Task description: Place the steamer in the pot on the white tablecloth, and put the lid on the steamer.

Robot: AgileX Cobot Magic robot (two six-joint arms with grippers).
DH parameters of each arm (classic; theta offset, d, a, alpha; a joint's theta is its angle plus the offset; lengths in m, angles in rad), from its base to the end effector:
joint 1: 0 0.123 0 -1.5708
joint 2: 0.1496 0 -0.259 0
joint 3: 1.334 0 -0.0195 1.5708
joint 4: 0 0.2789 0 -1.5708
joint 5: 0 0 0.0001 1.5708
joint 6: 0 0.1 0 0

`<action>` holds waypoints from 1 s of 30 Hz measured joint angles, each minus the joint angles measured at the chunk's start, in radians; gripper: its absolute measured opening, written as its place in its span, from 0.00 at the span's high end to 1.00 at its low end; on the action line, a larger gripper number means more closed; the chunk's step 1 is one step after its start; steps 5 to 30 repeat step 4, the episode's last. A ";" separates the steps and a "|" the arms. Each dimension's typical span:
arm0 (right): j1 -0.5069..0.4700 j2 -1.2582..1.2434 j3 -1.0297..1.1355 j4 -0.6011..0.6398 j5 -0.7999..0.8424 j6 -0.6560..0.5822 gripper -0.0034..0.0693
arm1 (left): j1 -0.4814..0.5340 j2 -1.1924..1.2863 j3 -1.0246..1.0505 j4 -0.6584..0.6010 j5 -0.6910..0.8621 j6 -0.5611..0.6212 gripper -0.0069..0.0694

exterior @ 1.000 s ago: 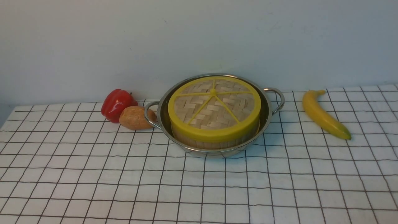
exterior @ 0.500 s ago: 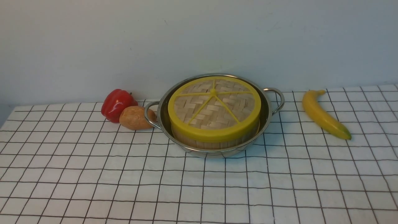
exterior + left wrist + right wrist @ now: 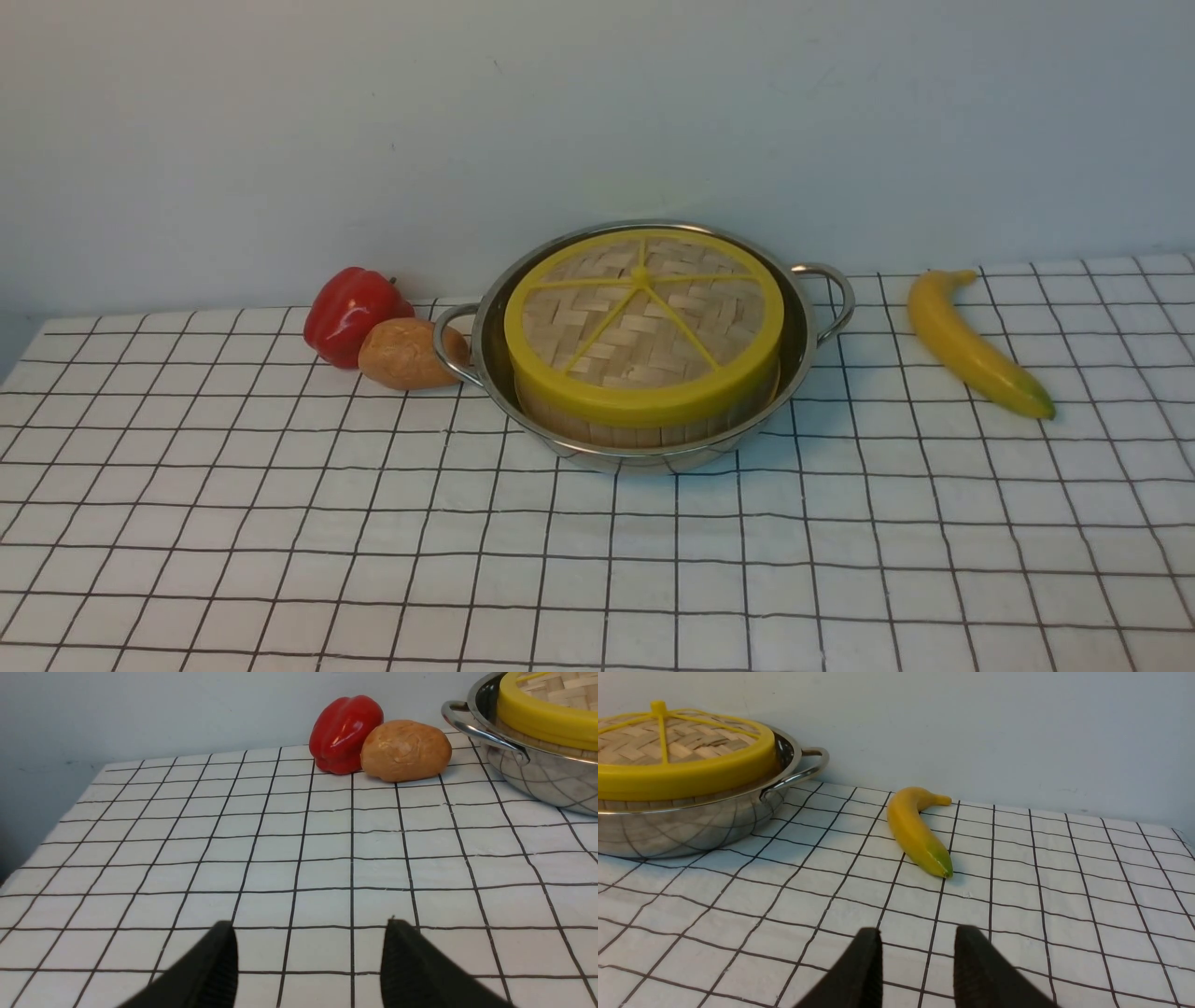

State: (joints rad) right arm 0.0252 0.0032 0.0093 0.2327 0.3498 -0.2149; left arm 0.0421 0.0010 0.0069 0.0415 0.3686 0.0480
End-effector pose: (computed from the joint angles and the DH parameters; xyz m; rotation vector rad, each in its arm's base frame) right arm 0.1166 0.0109 0.1763 -0.0748 1.8358 0.0933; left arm 0.1161 0.0064 0.1748 0.0311 1.8608 0.1032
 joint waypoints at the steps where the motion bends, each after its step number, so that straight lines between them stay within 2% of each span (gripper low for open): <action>1: 0.000 0.000 0.000 0.000 0.000 0.000 0.62 | 0.000 0.000 0.000 0.000 0.000 0.000 0.40; 30: 0.000 0.000 0.000 0.000 0.000 0.000 0.62 | 0.000 0.000 0.000 0.000 0.000 0.000 0.40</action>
